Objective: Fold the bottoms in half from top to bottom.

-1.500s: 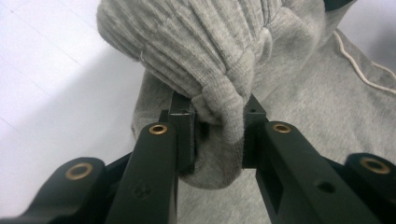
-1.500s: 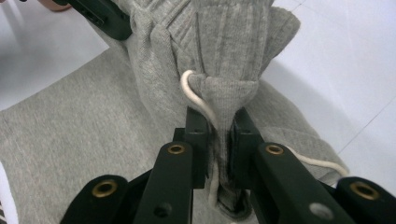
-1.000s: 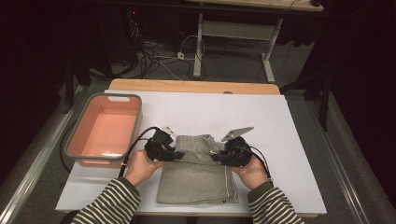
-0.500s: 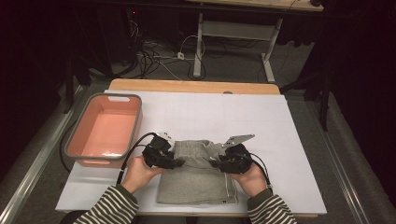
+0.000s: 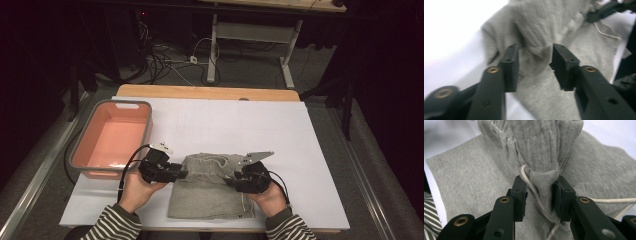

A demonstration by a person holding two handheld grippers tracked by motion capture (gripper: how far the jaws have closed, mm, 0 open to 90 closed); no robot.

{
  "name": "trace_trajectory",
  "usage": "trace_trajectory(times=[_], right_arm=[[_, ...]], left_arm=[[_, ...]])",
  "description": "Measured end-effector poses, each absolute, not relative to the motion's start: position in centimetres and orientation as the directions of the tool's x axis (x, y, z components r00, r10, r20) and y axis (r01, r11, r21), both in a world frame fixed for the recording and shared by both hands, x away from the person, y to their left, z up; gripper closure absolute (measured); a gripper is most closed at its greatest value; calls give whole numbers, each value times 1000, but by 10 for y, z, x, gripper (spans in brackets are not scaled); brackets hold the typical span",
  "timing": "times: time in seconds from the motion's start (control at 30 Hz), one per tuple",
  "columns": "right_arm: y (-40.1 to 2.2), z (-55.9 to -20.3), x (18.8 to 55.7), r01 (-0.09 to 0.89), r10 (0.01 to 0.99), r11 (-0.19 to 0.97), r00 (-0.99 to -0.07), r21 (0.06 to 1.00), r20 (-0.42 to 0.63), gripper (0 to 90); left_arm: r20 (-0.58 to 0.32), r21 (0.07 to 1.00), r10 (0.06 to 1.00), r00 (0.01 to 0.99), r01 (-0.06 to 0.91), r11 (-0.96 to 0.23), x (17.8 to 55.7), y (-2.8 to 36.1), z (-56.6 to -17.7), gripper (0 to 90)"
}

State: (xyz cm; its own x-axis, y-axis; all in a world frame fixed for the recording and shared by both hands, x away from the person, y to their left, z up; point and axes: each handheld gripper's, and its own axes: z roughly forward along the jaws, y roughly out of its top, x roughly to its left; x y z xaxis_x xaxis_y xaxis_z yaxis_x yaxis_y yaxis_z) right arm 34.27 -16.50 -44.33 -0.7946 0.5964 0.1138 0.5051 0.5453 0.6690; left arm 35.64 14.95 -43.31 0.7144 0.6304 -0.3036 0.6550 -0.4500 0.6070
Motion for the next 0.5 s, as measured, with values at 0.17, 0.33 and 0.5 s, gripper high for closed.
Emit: trace_trajectory(times=[0.17, 0.33, 0.5], right_arm=[[-166, -444, 338, 491, 591, 553, -801, 673, 99, 654], [-166, -445, 335, 496, 592, 553, -800, 669, 103, 646], [-166, -445, 331, 488, 587, 556, -804, 673, 98, 630]], left_arm=[[-306, 605, 664, 682, 678, -418, 363, 152, -437, 654], [-305, 595, 676, 670, 689, -414, 368, 148, -442, 676], [-290, 584, 681, 672, 688, -430, 371, 146, -446, 673]])
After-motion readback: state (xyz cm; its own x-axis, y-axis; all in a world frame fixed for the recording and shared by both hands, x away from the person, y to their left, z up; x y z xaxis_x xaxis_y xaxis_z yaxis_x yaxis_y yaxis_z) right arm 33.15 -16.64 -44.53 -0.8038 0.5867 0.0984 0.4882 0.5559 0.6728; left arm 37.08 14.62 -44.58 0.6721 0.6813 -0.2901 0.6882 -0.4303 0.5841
